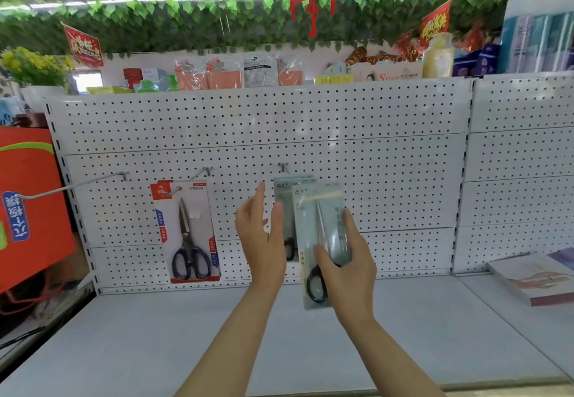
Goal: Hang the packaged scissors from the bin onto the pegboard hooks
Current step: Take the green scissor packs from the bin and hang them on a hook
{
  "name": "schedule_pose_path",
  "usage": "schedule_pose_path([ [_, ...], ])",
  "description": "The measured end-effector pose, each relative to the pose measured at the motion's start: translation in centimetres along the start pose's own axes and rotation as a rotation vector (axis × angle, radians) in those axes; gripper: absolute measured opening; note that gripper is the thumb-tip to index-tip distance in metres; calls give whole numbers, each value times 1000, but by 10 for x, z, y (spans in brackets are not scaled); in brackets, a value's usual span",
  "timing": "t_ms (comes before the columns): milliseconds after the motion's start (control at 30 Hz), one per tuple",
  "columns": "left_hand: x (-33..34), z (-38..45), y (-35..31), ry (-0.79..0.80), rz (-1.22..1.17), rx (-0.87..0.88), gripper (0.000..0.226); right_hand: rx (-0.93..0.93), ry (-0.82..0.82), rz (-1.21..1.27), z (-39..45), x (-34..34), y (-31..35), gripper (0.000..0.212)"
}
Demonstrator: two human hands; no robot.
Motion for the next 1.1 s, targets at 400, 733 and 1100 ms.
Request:
schedule_pose_path([
  [400, 18, 40, -7, 319, 251, 28, 67, 20, 31, -95, 21, 45, -24, 76],
  [733, 32, 55, 10, 332, 395, 81, 65, -29, 55, -148, 46, 63, -48, 72],
  [1100, 5, 25, -12, 361, 685, 312, 80, -504, 21, -613, 43, -8, -14, 57],
])
Point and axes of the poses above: each hand's wrist, its own z-axis towards the middle knuckle, its own x-axis out of the palm, y = z × x, the point moved 4 cm from there along z, towards the middle knuckle, and after that the axes turned 2 degrees about -y, right-handed, at the moved point
